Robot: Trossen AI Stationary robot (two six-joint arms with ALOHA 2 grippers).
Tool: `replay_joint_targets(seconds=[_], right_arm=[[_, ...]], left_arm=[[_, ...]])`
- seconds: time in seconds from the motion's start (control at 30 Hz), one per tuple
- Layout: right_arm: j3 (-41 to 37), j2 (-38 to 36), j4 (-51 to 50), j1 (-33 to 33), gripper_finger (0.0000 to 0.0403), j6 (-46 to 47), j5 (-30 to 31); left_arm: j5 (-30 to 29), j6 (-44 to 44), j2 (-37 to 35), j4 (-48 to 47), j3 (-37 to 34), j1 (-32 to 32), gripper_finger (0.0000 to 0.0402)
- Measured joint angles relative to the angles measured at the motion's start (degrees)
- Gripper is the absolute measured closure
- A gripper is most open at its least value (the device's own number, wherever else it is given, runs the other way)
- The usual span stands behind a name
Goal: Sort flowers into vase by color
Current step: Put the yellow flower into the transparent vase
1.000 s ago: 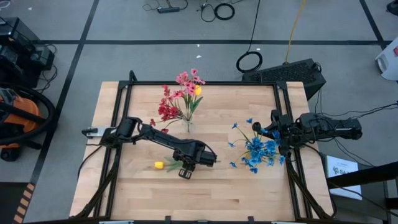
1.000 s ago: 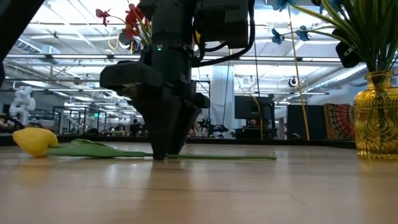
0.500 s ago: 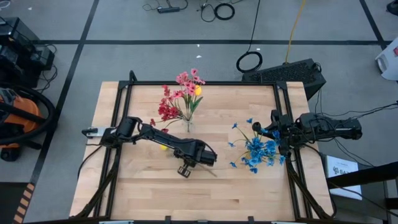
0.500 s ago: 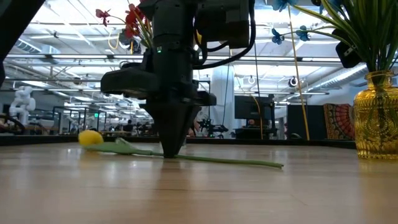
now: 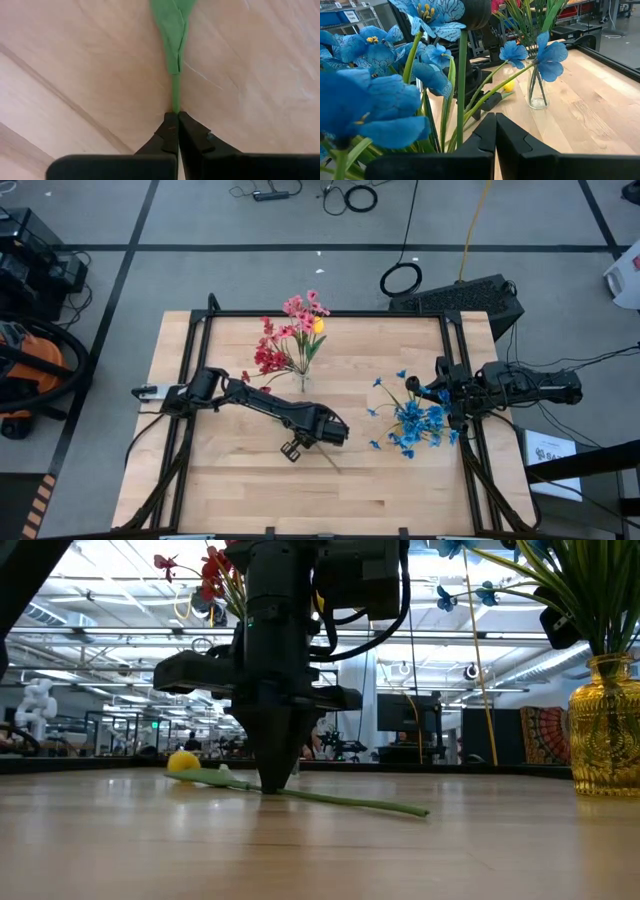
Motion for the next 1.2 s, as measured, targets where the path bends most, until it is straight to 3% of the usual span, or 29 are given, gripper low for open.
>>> replay_joint_targets(seconds=[0.23, 0.63, 0.8, 1.2], right_arm=[[0.0, 0.0, 0.0, 0.0, 0.0403, 0.0, 0.0], [0.0, 0.0, 0.0, 0.0, 0.0403, 0.0, 0.0], [0.0, 0.0, 0.0, 0.0, 0.0403, 0.0, 0.0], [0.0, 0.0, 0.0, 0.0, 0.0403, 0.0, 0.0]], left_arm=[[-0.6, 10.4, 0.0, -0.7, 0.0, -1.4, 0.0397], [-4.9, 62.2, 0.0, 2.2, -0.2, -3.1, 0.0398], [-5.0, 70.3, 0.0, 1.9, -0.2, -4.1, 0.0398], [-2.3, 72.4, 0.0, -1.1, -0.1, -7.8, 0.0398]])
